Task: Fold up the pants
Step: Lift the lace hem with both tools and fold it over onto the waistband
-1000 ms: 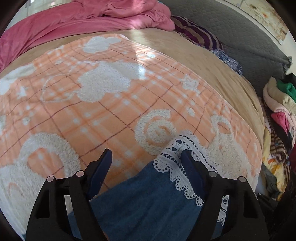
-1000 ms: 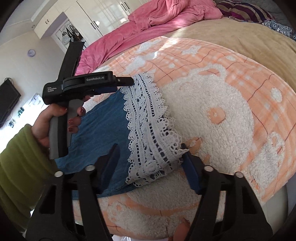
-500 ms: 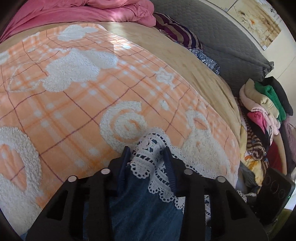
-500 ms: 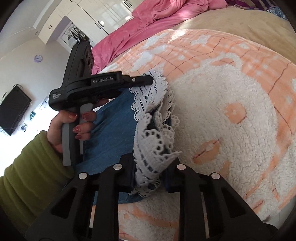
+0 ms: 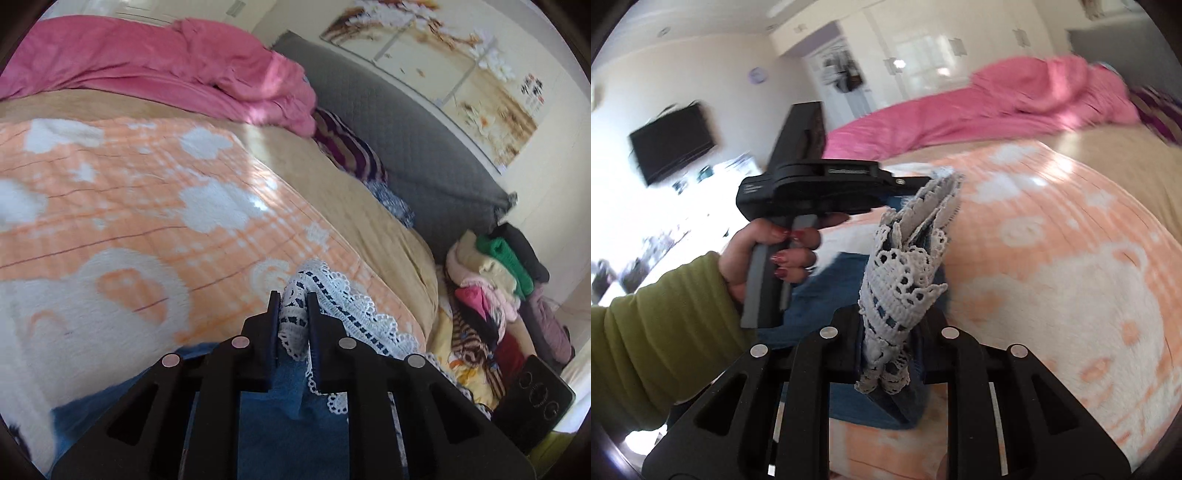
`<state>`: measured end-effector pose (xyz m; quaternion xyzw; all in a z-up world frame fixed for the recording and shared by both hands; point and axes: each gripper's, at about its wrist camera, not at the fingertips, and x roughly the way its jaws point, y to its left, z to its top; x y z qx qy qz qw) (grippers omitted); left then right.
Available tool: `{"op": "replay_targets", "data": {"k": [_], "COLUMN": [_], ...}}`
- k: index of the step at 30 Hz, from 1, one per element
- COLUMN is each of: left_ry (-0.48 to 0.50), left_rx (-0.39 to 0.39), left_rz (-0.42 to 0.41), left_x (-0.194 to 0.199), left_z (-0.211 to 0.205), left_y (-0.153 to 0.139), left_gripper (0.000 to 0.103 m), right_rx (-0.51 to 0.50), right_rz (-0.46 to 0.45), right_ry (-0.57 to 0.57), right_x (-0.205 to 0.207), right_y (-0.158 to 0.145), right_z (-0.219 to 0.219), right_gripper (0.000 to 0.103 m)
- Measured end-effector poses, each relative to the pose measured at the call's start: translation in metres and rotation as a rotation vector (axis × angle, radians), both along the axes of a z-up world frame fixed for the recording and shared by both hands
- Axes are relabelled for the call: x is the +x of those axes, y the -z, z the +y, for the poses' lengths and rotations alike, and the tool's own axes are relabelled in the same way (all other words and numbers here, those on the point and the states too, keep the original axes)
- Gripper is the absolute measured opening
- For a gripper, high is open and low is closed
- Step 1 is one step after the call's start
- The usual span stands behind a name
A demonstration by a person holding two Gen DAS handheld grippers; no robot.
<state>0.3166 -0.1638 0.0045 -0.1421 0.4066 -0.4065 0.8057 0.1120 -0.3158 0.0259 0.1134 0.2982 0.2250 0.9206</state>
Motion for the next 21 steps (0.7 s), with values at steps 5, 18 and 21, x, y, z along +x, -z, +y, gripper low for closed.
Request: {"op": "replay_targets", "data": {"k": [5, 18, 21], "left_ry": [-0.158, -0.372, -0.378], "left_rx": [0.004, -0.222, -0.190], "left_rz": [0.098, 0.320, 0.350], "left_x": [-0.011, -0.051, -0.050], "left_z": [0.061, 0.160, 0.161], "left_y": [0.025, 0.051, 0.057], "left_gripper": [0.014, 0.084, 0.084], "right_rx": [-0.121, -0.311, -0.349], "right_rz": [0.022, 0.053, 0.047], "right_ry": [-0.140, -0.290, -0.331], "right_x": [0.006, -0.003, -0.009], "right_y": [0.015, 0.045, 0.054], "right_z": [0.066, 0.144, 0.162], "right_gripper": [0.013, 0.017, 0.021]}}
